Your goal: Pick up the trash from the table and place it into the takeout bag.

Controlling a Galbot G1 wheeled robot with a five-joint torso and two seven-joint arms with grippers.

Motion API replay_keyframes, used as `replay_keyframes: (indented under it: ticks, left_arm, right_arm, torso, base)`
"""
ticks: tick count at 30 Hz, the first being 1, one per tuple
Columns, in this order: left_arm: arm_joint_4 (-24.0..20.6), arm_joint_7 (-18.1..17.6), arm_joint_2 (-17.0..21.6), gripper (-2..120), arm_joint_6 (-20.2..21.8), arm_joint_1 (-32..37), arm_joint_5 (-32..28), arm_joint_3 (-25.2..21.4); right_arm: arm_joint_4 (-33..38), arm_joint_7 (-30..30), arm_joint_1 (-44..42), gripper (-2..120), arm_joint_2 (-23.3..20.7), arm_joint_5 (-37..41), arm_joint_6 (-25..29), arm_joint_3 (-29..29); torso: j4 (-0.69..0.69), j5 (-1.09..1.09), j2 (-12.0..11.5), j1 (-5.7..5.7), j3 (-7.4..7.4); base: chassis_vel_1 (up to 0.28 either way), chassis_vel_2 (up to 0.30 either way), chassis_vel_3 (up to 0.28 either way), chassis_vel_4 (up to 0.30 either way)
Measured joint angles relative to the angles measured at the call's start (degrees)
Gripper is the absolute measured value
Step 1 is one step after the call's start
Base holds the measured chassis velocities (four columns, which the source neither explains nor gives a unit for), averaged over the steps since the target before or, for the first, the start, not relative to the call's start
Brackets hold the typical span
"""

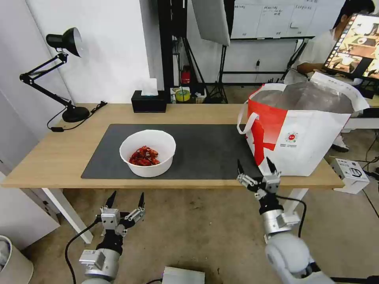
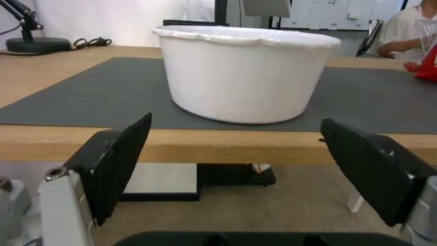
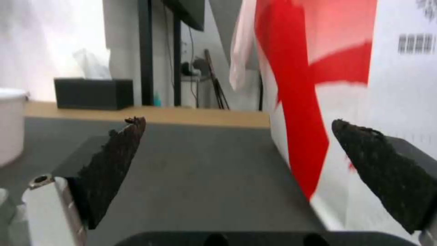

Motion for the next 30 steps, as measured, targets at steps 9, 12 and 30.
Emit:
replay_keyframes:
  ticks: [9, 12, 30]
  left_arm:
    - [0.0, 0.2, 0.1, 100, 0.3, -1.1, -0.4, 0.2]
    - [-0.4, 0.2, 0.1, 100, 0.5, -1.5, -0.5, 0.3]
    - [-1.2, 0.2, 0.3, 100, 1.5, -2.6, -1.6, 0.1]
  right_arm:
    - [2.0, 0.4, -4.7, 100, 2.6, -2.9, -1.0, -1.1]
    - [2.5, 0.5, -5.7, 100, 2.9, -3.4, -1.1, -1.3]
    - [5.0, 1.8, -9.3, 100, 4.2, -5.9, -1.6, -0.8]
  torso:
    - [0.0, 0.0, 0.0, 0.0, 0.0]
    - [0.0, 0.01, 0.0, 0.0, 0.0]
    - [0.0, 0.01, 0.0, 0.01, 0.0]
  base:
    - [0.0, 0.0, 0.0, 0.0]
    - [0.0, 0.0, 0.0, 0.0]
    - [0.0, 0.0, 0.0, 0.0]
